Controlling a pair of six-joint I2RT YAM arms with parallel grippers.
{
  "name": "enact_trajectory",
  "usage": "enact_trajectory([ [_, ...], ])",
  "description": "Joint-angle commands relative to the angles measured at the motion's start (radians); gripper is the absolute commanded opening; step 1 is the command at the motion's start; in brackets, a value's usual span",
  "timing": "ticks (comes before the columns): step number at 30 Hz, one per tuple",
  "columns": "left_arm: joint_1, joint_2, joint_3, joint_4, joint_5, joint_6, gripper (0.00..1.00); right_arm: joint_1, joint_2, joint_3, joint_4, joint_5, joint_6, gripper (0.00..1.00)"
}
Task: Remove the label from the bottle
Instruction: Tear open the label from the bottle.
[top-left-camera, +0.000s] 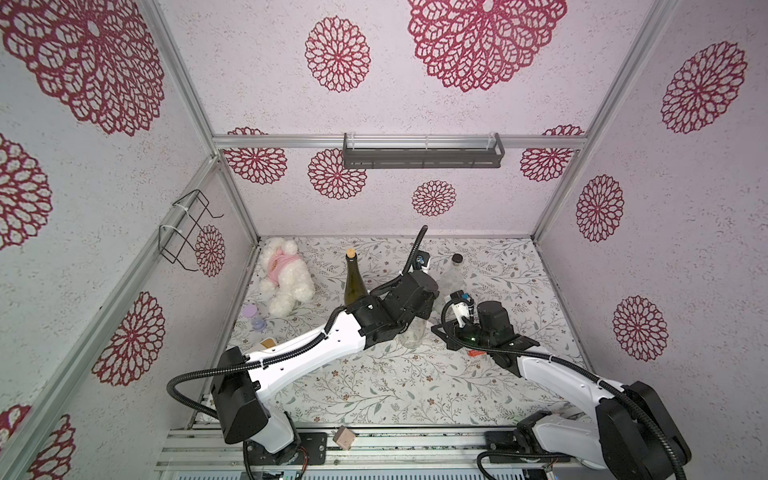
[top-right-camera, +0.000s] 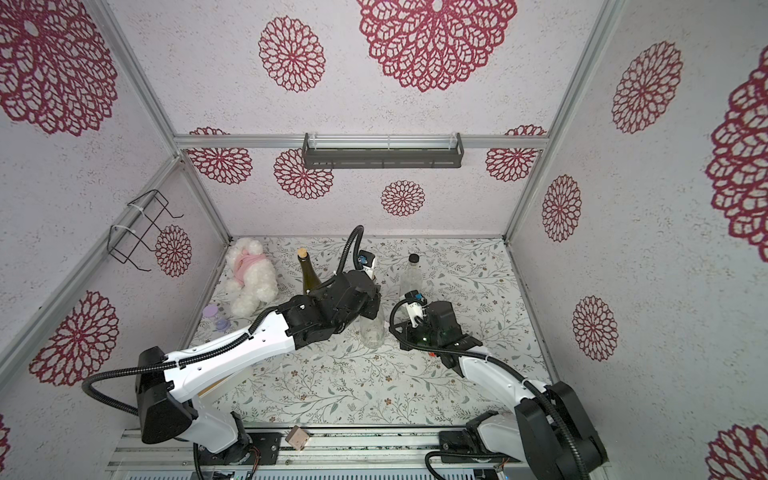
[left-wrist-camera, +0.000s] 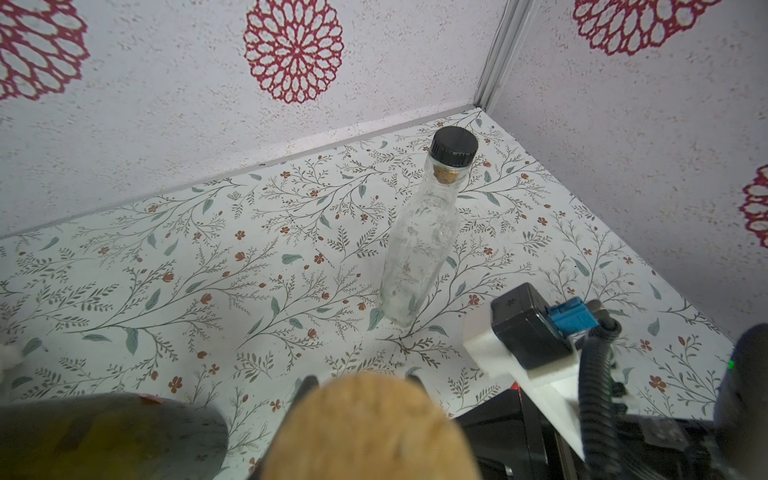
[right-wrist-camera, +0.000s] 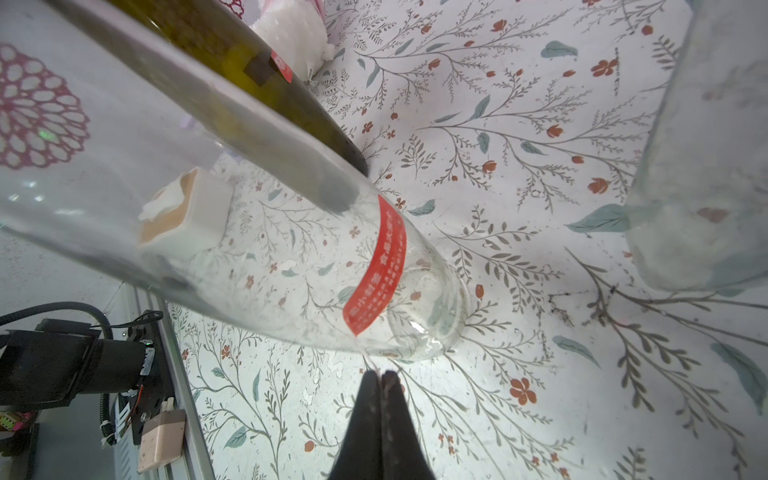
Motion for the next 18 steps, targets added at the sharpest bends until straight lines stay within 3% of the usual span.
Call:
enact_trajectory([
  [1,0.009,0.006,0.008,-0.061,0.020,0.003,0.27,-0.011,-0.017,0.006,-0.007,-0.016,-0.027,0.00],
  [18,0.009,0.014,0.015,-0.078,0.082,0.079,0.28,-0.060,0.032,0.057,-0.078,-0.045,-0.093,0.00],
])
